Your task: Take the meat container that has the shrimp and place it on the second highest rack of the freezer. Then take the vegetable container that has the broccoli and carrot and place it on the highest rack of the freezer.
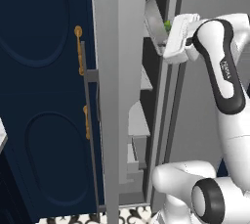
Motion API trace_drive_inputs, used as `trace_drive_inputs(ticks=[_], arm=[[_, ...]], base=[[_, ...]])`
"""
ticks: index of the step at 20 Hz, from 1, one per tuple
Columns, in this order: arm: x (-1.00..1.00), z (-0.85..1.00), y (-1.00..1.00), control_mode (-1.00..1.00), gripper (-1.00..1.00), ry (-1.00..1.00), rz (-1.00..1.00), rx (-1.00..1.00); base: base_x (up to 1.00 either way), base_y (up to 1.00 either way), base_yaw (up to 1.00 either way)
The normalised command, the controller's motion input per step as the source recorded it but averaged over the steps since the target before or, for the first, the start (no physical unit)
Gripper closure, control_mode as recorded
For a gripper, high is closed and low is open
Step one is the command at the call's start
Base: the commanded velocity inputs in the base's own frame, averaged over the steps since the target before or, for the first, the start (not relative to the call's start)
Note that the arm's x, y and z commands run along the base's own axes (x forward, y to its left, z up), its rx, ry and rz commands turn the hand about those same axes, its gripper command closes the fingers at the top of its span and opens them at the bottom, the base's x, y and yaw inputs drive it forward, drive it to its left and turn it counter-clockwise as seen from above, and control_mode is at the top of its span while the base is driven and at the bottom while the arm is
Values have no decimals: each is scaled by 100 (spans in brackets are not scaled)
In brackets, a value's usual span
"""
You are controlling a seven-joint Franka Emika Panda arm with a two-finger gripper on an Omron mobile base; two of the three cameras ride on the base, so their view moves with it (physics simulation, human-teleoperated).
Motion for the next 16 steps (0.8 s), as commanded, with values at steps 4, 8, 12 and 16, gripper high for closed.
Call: trace_drive_inputs(ticks=[4,8,12,16], arm=[[65,0,23,-100,100,1,0,10],[76,5,4,-100,100,1,-5,3],[87,11,-1,-100,100,7,-14,0],[93,24,0,-100,100,5,-12,-1]], base=[[0,0,0],[0,0,0],[0,0,0],[0,0,0]])
